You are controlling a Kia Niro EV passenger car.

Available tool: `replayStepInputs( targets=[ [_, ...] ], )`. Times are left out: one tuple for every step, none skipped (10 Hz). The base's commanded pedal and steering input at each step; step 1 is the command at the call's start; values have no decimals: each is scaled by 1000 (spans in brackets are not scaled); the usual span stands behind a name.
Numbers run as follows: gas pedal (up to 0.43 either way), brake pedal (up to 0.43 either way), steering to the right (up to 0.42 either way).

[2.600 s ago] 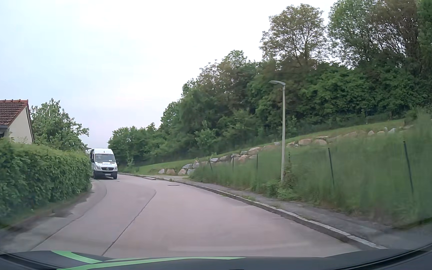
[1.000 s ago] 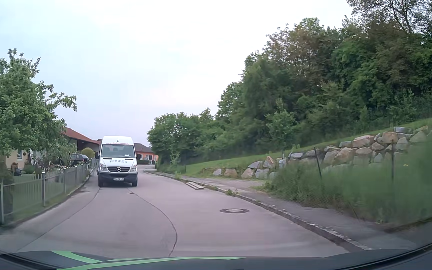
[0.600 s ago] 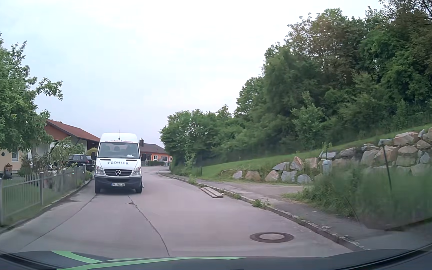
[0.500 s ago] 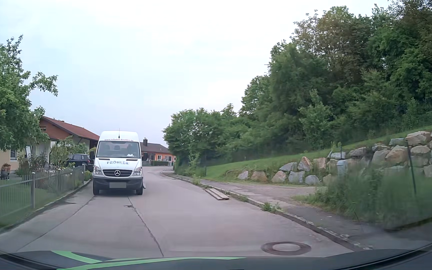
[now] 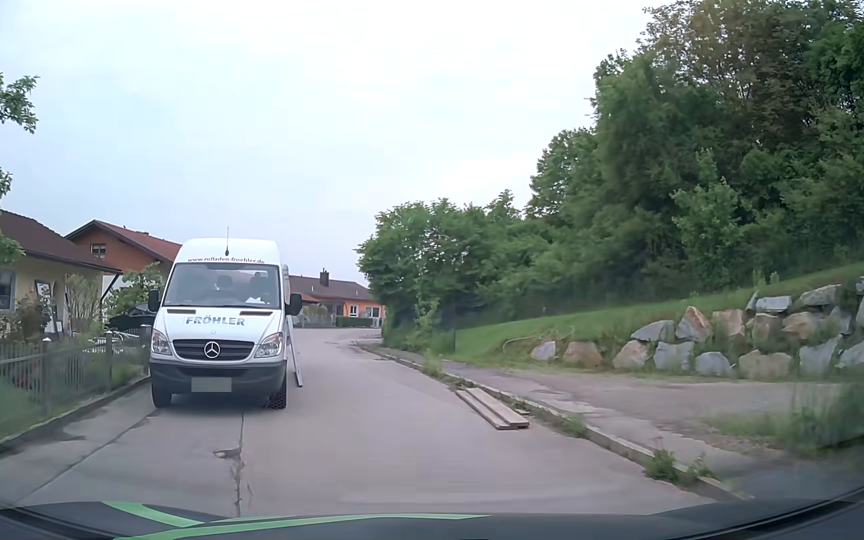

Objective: Follow the waypoints while adhering to traffic rules and regulations

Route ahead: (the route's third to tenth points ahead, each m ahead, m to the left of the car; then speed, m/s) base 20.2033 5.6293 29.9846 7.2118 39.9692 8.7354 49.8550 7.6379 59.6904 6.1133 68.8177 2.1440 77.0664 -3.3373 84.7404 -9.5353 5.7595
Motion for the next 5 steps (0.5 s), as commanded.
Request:
replayStepInputs(
  targets=[
    [0,256,-77],
    [0,244,-72],
    [0,250,-68],
    [0,250,-58],
    [0,250,-50]
  ],
)
